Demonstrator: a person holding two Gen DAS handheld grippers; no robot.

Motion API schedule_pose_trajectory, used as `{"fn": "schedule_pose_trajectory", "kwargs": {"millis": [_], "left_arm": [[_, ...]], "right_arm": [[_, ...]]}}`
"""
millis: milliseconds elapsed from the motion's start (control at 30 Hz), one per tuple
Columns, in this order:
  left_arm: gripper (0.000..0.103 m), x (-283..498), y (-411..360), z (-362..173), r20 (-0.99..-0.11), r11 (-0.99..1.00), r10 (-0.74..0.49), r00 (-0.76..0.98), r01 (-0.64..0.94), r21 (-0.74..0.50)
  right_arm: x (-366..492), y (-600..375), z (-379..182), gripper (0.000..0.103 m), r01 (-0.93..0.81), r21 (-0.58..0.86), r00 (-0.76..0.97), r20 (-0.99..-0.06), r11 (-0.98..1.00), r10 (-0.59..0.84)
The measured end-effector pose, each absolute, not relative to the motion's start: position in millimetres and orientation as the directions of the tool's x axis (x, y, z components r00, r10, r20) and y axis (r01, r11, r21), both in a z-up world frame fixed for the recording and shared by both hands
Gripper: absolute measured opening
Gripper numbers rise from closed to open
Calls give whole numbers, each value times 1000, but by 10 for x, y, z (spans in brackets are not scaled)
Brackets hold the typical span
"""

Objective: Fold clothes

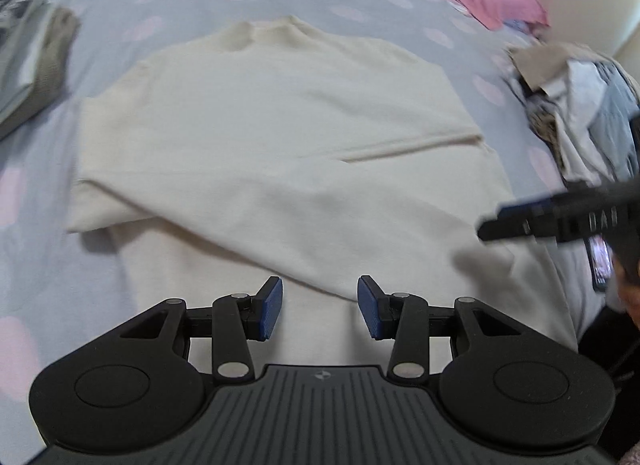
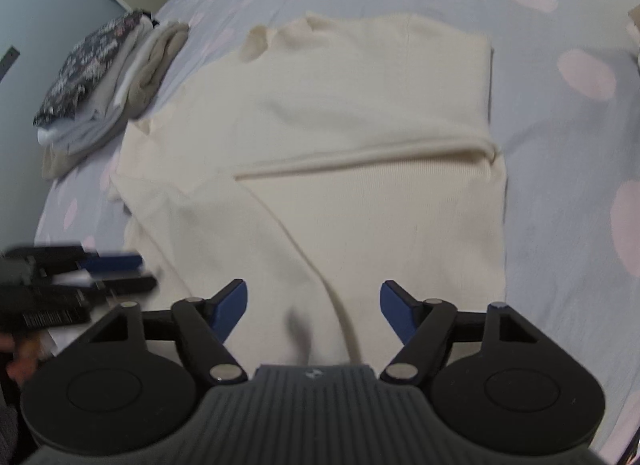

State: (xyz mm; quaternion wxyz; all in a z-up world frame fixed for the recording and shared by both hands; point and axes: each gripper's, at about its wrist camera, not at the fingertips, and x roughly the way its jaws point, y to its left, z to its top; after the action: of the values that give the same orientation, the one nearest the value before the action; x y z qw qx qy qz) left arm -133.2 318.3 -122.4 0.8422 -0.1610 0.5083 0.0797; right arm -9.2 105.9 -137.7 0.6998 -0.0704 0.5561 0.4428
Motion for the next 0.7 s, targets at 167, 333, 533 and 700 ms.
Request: {"fn": "schedule_pose_trajectory", "kwargs": {"millis": [167, 333, 533, 700], "left_arm": [[39, -1415, 3447, -1127, -873, 913, 26, 487, -367, -177], [42, -1506, 3735, -1047, -863, 876, 78, 500, -447, -180], [42, -1566, 3931, -1047, -866, 845, 121, 486, -508, -167], [42, -1605, 3976, -1039, -866, 839, 137, 481, -521, -157]], "right_arm": [[-241, 1093, -1528, 45, -731, 369, -58, -872, 573, 487], [-186, 1118, -1343, 11, -747, 385, -45, -843, 542, 537], [-88, 1262, -742, 5, -776, 415, -22, -771, 475, 637], [22, 1437, -291, 10, -814, 350, 53, -750, 463, 659]]}}
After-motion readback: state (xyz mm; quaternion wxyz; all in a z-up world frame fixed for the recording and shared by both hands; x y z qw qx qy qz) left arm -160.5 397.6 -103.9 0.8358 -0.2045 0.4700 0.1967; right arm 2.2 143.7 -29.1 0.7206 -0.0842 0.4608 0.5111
